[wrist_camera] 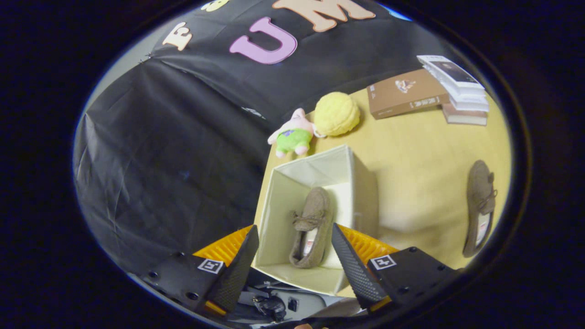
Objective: Open the storage box then place both shoes into the box .Put the left shoe in first, then the right shoe, with the right side of both shoes facing outward in a uniform manner.
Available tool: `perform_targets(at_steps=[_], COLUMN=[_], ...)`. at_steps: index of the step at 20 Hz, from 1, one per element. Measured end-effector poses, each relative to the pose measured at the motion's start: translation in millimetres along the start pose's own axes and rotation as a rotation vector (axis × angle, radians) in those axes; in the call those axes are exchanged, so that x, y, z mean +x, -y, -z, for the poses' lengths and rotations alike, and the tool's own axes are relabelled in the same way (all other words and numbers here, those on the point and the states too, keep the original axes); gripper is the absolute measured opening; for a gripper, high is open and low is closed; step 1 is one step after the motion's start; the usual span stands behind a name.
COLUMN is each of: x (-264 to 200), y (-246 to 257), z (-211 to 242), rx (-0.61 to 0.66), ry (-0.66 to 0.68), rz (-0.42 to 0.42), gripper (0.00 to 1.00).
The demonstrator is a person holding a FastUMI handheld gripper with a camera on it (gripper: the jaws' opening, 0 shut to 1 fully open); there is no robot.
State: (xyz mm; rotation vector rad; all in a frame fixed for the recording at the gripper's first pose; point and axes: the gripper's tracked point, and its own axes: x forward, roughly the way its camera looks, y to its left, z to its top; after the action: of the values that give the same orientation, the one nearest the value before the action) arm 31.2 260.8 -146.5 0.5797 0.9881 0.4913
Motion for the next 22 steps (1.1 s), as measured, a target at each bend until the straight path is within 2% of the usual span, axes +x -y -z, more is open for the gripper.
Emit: perform_targets(at_steps=[6, 10, 14, 18, 22], x=[-69.5, -108.0, -122.0, -114.6, -97.7], y=[97.8, 168.2, 230.6, 285.3, 322.6], z=[-29.7, -20.5, -8.4, 9.1, 35.1], rx=[-0.082, -0.092, -0.081, -0.058, -0.058], ry=[0.067, 0.04, -0.007, -0.077, -0.182], rz=[0.197, 0.332, 0.425, 0.488, 0.518], gripper=[1.0, 1.0, 1.0, 1.0, 0.82])
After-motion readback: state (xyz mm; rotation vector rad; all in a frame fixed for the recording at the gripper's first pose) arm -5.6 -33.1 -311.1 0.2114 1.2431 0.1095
